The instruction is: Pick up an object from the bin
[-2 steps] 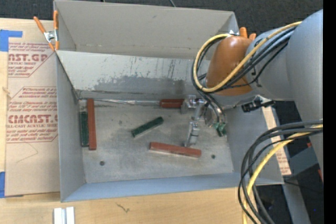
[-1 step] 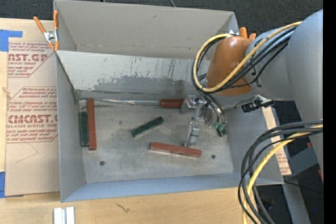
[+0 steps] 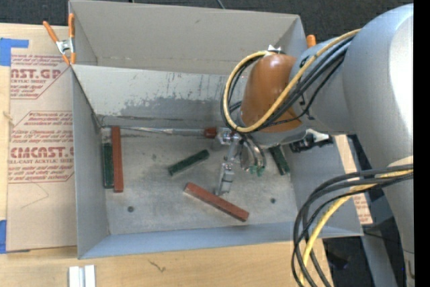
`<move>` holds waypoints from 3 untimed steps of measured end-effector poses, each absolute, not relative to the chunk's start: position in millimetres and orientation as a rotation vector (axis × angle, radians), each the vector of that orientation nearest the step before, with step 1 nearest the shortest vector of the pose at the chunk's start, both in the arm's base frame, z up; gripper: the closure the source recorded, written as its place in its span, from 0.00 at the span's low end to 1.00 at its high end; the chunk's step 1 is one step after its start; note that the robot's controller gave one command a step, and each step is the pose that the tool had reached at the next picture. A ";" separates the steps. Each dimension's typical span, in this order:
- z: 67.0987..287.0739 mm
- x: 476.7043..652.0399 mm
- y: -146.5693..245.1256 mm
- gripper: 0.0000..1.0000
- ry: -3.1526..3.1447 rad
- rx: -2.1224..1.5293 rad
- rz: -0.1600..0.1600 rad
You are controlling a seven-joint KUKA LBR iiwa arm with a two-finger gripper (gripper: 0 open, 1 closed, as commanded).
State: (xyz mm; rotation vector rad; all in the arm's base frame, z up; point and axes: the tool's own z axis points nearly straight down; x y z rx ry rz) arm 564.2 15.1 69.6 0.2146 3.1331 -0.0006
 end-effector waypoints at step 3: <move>71.8 561.4 104.0 1.00 3.071 0.649 0.003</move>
Offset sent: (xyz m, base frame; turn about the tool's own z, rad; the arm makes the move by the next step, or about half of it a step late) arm -0.0035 0.0872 0.0016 0.2820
